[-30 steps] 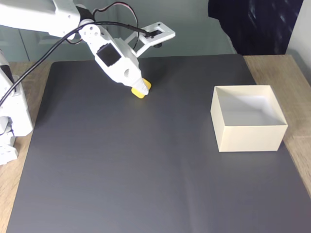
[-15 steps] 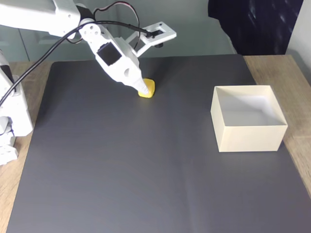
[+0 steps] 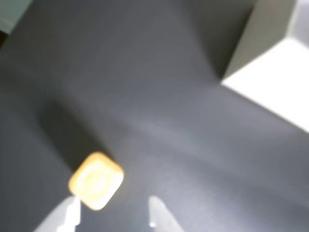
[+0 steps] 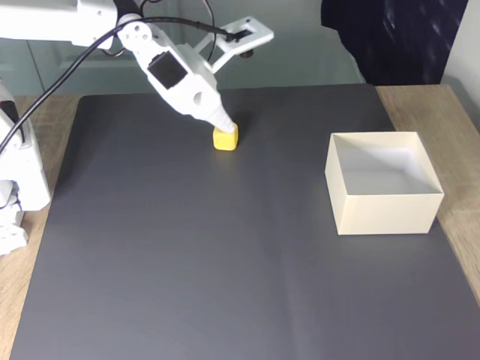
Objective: Grasp a cube block and put it in the white box.
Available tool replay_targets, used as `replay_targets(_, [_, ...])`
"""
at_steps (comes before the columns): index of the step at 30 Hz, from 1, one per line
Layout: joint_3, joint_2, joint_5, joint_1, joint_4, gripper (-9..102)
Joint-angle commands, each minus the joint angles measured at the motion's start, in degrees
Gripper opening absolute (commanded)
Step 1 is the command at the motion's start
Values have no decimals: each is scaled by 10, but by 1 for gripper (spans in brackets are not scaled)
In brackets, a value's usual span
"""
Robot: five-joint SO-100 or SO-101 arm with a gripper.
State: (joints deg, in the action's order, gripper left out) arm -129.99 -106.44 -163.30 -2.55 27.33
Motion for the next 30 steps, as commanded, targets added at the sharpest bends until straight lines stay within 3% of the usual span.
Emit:
replay_targets(1, [48, -9, 13, -13, 11, 21])
replay_targets(17, [96, 105, 21, -19, 14, 28])
replay_targets(30, [105, 144, -1, 2, -12, 22])
